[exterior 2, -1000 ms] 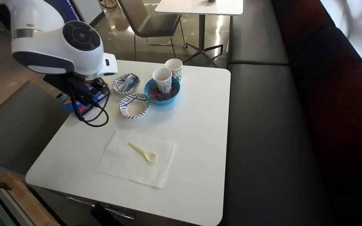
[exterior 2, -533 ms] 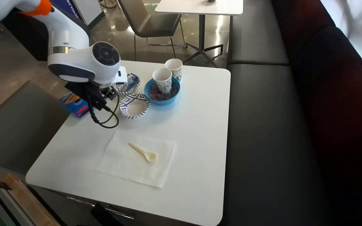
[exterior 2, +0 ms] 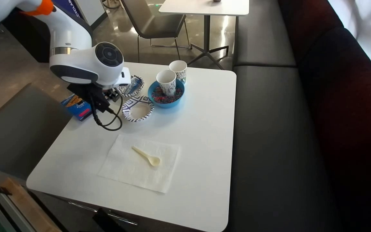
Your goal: Move the box to the right
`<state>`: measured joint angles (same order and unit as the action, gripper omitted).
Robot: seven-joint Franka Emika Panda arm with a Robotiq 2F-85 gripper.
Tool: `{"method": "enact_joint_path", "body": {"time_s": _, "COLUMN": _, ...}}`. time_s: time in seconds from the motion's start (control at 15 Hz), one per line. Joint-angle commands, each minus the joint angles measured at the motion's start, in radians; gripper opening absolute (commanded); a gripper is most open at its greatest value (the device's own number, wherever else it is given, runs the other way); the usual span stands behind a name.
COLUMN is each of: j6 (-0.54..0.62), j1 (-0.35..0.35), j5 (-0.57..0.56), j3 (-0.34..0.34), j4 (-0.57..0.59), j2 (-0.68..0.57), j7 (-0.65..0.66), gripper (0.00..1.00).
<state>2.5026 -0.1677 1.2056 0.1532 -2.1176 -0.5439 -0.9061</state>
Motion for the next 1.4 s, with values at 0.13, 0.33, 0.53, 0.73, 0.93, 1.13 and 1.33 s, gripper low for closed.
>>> {"method": "enact_joint_path", "body": {"time_s": 0.13, "j6": -0.015, "j1": 0.01, "j5": -0.036, "j3": 0.009, "j4": 0.013, "j2": -0.012, "j7": 0.013, "gripper": 1.0}}
{"method": "enact_joint_path", "body": {"time_s": 0.33, "j6": -0.033, "j1": -0.006, "j5": -0.134, "j3": 0.001, "j4": 0.058, "j2": -0.069, "j7": 0.061, "gripper": 1.0}}
{"method": "enact_joint_path", "body": {"time_s": 0.53, "j6": -0.008, "j1": -0.027, "j5": -0.164, "j3": 0.059, "j4": 0.045, "j2": -0.069, "j7": 0.077, "gripper": 1.0}}
{"method": "enact_joint_path", "body": {"time_s": 0.73, "j6": -0.033, "j1": 0.019, "j5": -0.169, "j3": 0.077, "j4": 0.124, "j2": -0.154, "j7": 0.013, "gripper": 1.0}}
{"method": "enact_joint_path", "body": {"time_s": 0.93, "j6": -0.035, "j1": 0.031, "j5": -0.164, "j3": 0.083, "j4": 0.156, "j2": -0.19, "j7": 0.016, "gripper": 1.0}}
{"method": "enact_joint_path", "body": {"time_s": 1.13, "j6": -0.051, "j1": 0.05, "j5": -0.166, "j3": 0.089, "j4": 0.176, "j2": -0.219, "j7": -0.003, "gripper": 1.0}}
{"method": "enact_joint_path", "body": {"time_s": 1.33, "j6": -0.071, "j1": 0.065, "j5": -0.162, "j3": 0.099, "j4": 0.185, "j2": -0.232, "j7": -0.023, "gripper": 0.97}}
